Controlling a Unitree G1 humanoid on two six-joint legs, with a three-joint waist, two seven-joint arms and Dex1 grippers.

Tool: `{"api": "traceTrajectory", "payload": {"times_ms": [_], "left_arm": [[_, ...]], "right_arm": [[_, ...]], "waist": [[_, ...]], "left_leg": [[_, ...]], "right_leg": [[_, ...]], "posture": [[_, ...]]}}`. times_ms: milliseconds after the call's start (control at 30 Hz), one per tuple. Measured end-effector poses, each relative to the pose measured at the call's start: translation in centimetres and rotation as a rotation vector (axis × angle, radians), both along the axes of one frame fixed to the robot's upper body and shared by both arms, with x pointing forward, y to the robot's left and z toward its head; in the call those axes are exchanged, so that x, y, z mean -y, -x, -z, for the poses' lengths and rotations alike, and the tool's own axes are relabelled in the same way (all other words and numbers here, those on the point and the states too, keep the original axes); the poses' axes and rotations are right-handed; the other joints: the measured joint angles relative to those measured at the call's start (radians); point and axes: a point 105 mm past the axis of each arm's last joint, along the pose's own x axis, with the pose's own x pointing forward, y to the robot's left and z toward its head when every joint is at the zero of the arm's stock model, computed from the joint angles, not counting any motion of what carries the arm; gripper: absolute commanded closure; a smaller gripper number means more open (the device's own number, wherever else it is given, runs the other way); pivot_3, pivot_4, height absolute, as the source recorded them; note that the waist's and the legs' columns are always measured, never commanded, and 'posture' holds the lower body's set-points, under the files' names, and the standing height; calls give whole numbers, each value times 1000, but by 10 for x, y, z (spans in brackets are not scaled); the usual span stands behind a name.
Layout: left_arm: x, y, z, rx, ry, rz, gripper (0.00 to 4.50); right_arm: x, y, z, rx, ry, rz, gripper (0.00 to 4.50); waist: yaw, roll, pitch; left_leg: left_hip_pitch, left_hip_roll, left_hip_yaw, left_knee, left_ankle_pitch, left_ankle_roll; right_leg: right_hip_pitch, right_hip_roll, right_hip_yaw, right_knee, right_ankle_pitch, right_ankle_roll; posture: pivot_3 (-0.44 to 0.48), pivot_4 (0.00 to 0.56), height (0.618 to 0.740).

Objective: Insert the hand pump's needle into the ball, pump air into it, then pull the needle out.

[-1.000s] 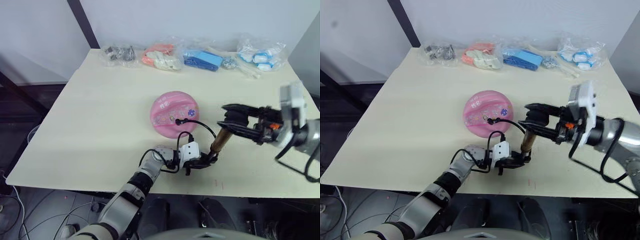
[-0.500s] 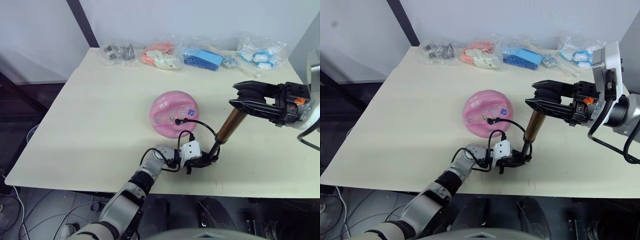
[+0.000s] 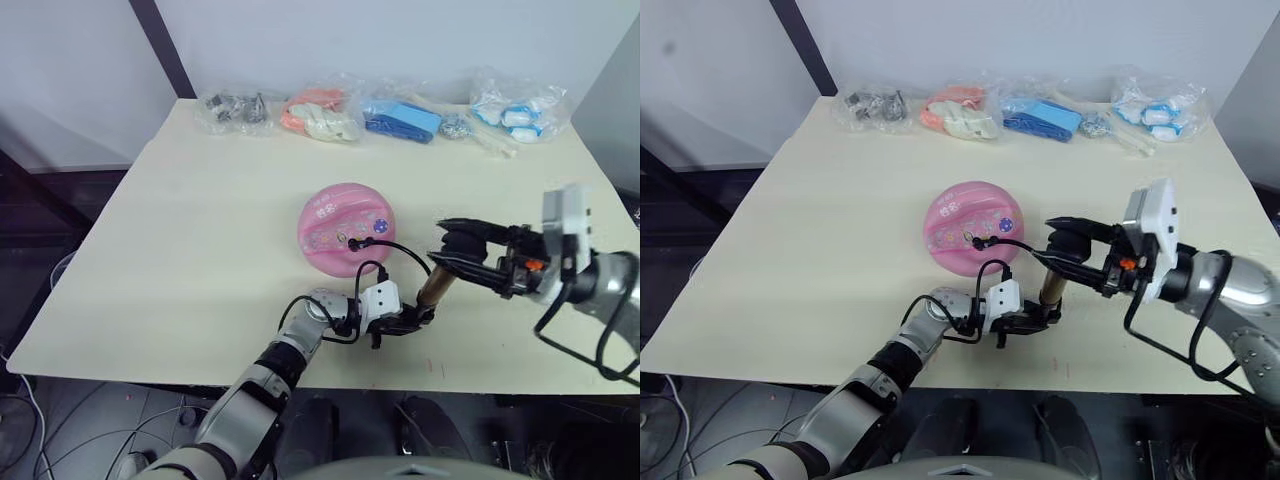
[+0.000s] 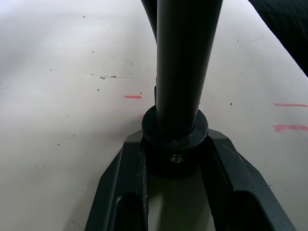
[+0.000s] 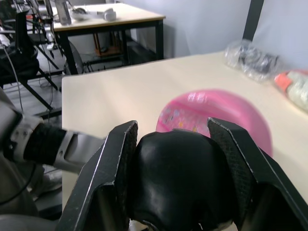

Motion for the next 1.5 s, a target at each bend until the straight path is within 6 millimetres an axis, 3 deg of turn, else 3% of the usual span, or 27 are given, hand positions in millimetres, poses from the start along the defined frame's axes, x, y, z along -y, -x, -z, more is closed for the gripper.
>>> {"api": "traceTrajectory", "payload": {"times_ms": [367, 567, 733, 833, 967, 1067, 1167, 1500], "left_arm": [[-1, 2, -1, 7, 8, 3, 3493], [-1, 1, 0, 2, 11, -3, 3493], [0, 1, -1, -6, 14, -4, 3493], [0, 2, -1, -9, 18, -5, 3493], [1, 2, -1, -15, 30, -6, 3493], [2, 2, -2, -12, 35, -3, 3493], [2, 3, -2, -10, 46, 1, 3493], [2, 3, -1, -8, 46, 7, 3493]], "right_arm": [[-7, -8, 48, -61, -23, 55, 2655], [-8, -8, 52, -42, -21, 46, 2655], [-1, -10, 43, -59, -20, 63, 2655], [4, -11, 35, -82, 6, 59, 2655], [6, -7, -2, -44, -13, 22, 2655], [6, -6, -10, -57, -7, 8, 2655], [11, -4, -35, -14, 11, -12, 2655], [13, 0, -79, 21, -18, -45, 2655]], "waist": [[-1, -1, -1], [-1, -1, -1], [1, 0, -1], [2, 0, 0], [3, 1, 1], [3, 2, 2], [3, 2, 2], [4, 3, 2]], "left_leg": [[1, 1, 0, 0, 0, 0], [1, 1, 0, 0, 0, 0], [0, 0, 0, 0, 0, 0], [-1, 0, 0, 0, 0, 0], [-2, 0, -1, 0, 0, 0], [-2, 0, 0, 0, 0, 0], [-2, -1, -1, 0, 0, 0], [-3, -1, 0, 0, 0, 0]], "right_leg": [[0, 1, 0, 0, 0, 0], [0, 1, 0, 0, 0, 0], [0, 1, 1, 0, 1, -1], [0, 1, 0, 0, 2, -3], [-1, 0, -1, -1, 2, -3], [-1, 0, 0, -1, 2, -4], [-1, -1, -1, -1, 2, -4], [-2, -1, -1, -1, 2, -4]], "posture": [[0, 150, 736], [0, 150, 736], [0, 150, 736], [0, 150, 736], [0, 150, 736], [0, 150, 736], [0, 150, 736], [0, 150, 736]]}}
